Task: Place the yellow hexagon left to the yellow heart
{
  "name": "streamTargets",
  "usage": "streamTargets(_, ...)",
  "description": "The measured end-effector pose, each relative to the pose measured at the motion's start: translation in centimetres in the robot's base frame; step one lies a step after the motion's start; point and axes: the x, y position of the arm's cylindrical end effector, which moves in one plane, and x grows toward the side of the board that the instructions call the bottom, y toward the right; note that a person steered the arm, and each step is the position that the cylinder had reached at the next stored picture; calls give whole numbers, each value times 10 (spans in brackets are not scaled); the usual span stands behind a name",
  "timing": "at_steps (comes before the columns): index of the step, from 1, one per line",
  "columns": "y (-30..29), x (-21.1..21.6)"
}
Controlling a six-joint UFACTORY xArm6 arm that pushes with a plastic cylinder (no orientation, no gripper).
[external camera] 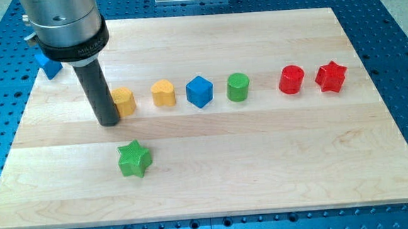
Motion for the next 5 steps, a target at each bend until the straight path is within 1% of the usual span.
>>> streamTargets(2,19,-6)
streamTargets(3,1,25)
streamTargets(4,70,45)
streamTargets(5,131,84)
